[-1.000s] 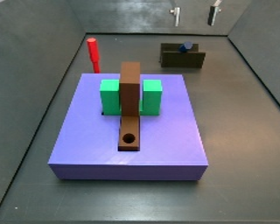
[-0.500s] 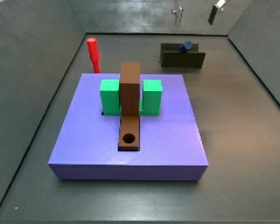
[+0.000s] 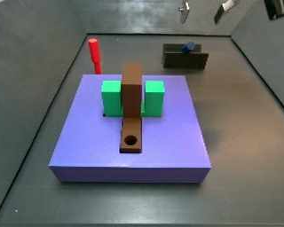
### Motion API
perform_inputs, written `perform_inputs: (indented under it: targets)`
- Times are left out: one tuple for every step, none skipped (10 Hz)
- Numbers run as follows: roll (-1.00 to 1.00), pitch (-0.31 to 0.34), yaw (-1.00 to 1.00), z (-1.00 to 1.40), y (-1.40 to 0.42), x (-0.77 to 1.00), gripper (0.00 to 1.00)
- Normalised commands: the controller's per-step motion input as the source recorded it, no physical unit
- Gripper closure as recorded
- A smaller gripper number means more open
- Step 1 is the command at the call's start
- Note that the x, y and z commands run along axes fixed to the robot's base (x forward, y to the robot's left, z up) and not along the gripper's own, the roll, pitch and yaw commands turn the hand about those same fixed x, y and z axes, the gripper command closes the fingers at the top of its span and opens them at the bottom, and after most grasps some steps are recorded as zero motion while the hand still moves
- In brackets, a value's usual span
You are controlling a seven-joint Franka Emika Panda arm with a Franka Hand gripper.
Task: Pick up the blue object. Move up. Place the blue object on the fixture. Regrasp the blue object. Move to above the board. Insert the blue object.
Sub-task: Regrasp the blue object.
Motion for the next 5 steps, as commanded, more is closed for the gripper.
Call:
perform_inputs:
  targets:
    - [0.81, 0.291, 0.04, -0.15, -0.02, 0.18, 0.00]
    - [0.76, 0.260, 0.05, -0.20, -0.03, 0.15, 0.00]
    - [0.73, 0.237, 0.08, -0.22, -0.05, 0.12, 0.00]
    - [0.69, 0.214, 0.11, -0.25, -0.05, 0.10, 0.00]
    - [0.45, 0.157, 0.14, -0.28, -0.05, 0.11, 0.00]
